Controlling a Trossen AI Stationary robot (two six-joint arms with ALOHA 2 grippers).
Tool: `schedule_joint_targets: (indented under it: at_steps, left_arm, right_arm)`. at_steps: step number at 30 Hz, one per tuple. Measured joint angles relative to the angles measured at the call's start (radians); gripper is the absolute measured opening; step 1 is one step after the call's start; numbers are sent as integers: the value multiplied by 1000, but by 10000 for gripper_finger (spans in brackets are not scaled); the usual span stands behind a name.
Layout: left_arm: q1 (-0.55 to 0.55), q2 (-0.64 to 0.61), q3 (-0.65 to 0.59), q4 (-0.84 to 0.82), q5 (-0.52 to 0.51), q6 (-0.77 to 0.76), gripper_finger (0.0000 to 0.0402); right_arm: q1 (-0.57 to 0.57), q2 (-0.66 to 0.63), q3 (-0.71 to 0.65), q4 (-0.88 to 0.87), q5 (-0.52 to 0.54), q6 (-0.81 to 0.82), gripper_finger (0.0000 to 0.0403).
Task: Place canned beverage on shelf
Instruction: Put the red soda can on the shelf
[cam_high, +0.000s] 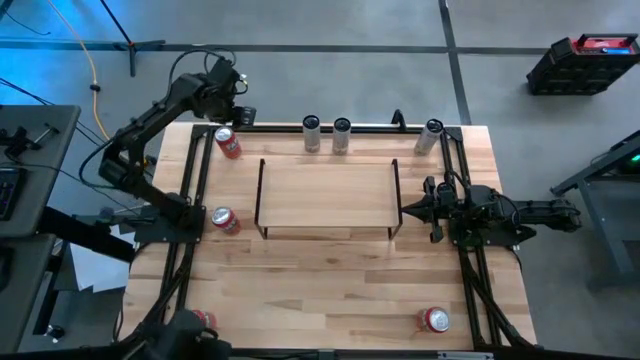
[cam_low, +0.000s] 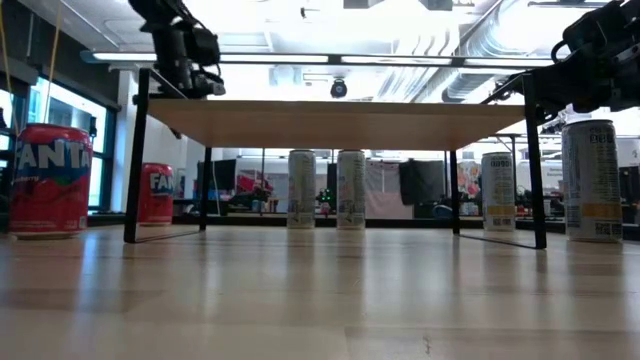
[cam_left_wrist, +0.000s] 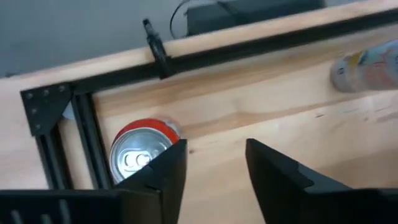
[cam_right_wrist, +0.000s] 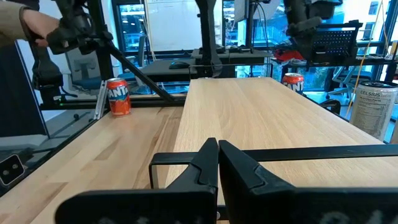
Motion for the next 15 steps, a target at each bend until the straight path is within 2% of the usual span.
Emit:
schedule_joint_targets:
  at_steps: [5, 10, 13, 15]
  left_arm:
    - [22, 119, 112, -166, -10, 3, 201]
    - [23, 181, 155, -176, -73, -4, 235]
    - [24, 206, 155, -179, -159, -102, 248]
    - [24, 223, 155, -181, -182, -166, 252]
  right_arm:
    - [0, 0, 0, 0, 0, 0, 0]
    - [0, 0, 0, 0, 0, 0, 0]
    - [0, 0, 0, 0, 0, 0, 0]
    - [0, 0, 0, 0, 0, 0, 0]
